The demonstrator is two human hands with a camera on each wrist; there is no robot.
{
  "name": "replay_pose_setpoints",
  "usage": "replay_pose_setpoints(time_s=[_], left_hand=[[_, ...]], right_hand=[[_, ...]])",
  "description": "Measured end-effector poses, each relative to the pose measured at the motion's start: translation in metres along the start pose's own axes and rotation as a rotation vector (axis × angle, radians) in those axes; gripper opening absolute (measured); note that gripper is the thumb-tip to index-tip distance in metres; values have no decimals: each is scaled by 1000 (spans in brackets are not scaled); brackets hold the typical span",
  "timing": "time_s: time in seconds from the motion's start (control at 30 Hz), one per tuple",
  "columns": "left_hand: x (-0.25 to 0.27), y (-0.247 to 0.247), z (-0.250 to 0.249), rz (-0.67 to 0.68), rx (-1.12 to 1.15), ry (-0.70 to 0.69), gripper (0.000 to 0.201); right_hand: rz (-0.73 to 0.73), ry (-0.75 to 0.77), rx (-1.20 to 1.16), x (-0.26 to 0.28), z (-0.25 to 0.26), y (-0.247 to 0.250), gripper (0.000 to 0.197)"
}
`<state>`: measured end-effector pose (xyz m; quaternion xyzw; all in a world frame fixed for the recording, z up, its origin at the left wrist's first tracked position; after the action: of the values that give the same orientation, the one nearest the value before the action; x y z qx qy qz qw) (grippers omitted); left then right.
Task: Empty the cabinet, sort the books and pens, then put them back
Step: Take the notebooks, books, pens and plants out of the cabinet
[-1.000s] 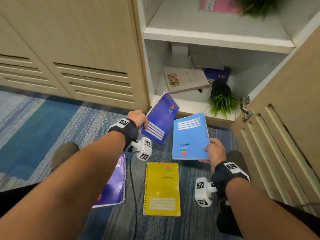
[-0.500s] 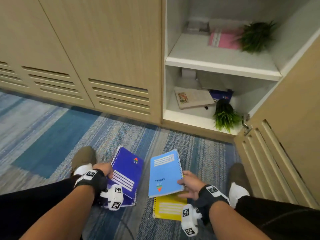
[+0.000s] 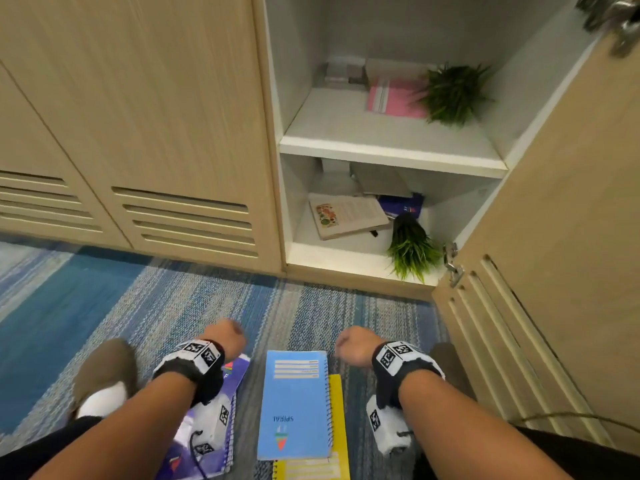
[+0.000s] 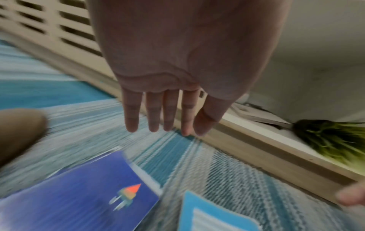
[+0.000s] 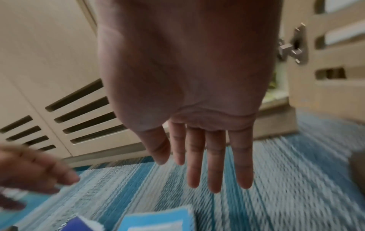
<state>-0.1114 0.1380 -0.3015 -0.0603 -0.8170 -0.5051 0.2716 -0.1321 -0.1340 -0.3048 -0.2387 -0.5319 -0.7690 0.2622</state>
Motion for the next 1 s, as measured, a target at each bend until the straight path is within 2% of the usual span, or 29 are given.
replay_pose_setpoints(time_s=[0.23, 0.43, 0.6, 0.67, 0.73, 0.83, 0.9, 1.0], left_hand=[[-44, 37, -172, -108, -148, -339, 28], [-107, 45, -257, -199, -196, -411, 42], [-169, 27, -288, -195, -263, -399, 40], [-196, 14, -295, -184, -210, -406, 55], [-219, 4, -301, -183, -174, -417, 80], [-238, -1, -314, -244, -189, -502, 97], [-246, -6, -318, -277, -227, -562, 101], [-258, -15, -316, -237, -251, -587, 102]], right_hand=[[-263, 22, 122, -27, -21, 133, 30], [-429, -7, 161, -78, -47, 224, 30], [-576, -135, 247, -138, -64, 289, 24], [-632, -149, 291, -161, -64, 311, 19], [-664, -158, 348, -187, -66, 326, 9], [-645, -167, 408, -223, -71, 335, 13], [-603, -181, 460, -244, -79, 337, 31], [-567, -191, 560, -264, -91, 342, 36]])
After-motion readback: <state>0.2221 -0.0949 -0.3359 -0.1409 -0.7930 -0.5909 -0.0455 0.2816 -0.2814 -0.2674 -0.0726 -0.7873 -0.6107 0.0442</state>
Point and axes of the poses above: each hand's wrist, its own x-axis away from the middle knuckle, its own y-axis out of the back of the hand, z = x × y, the point moved 8 cm from there along -x, towards the middle knuckle, and after that the axes turned 6 degrees about x, right-handed, at the moved point
